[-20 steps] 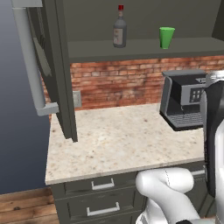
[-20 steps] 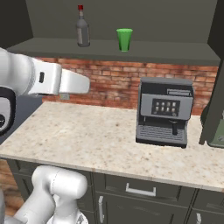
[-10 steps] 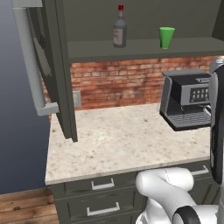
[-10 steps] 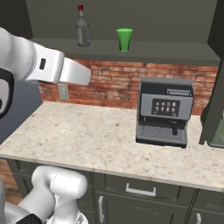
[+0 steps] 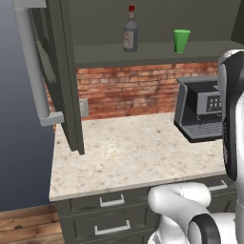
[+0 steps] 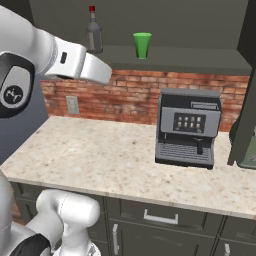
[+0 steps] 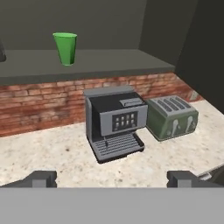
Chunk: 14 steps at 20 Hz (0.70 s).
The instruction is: Open the cabinet directly in front. Then move the liquor and the cup to the dining counter with the candle on it.
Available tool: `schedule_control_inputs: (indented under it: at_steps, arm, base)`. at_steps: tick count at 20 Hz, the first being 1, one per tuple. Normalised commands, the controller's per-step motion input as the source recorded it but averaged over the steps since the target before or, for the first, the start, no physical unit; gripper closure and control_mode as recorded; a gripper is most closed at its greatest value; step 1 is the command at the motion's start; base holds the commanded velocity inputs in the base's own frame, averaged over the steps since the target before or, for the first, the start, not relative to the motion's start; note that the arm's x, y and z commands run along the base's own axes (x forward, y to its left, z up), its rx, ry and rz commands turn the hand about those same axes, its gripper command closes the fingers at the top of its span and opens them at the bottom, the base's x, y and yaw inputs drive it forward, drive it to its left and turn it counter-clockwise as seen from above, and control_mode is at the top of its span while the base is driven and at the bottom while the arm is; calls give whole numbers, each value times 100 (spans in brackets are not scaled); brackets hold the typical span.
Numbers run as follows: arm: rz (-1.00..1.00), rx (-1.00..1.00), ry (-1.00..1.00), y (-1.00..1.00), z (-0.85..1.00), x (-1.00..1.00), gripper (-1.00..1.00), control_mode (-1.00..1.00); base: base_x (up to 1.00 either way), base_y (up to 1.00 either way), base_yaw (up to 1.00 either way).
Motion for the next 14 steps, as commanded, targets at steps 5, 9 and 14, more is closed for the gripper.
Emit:
schedule_control_inputs:
  at_steps: [5, 9, 14]
  arm:
    - [0, 4, 4, 0, 13, 76, -100, -100]
    - [1, 15, 2, -9, 0, 64, -100, -100]
    - [6, 24, 2, -21, 0, 41, -100, -100]
  base:
    - [0, 0, 0]
    - [0, 0, 0]
    - [0, 0, 0]
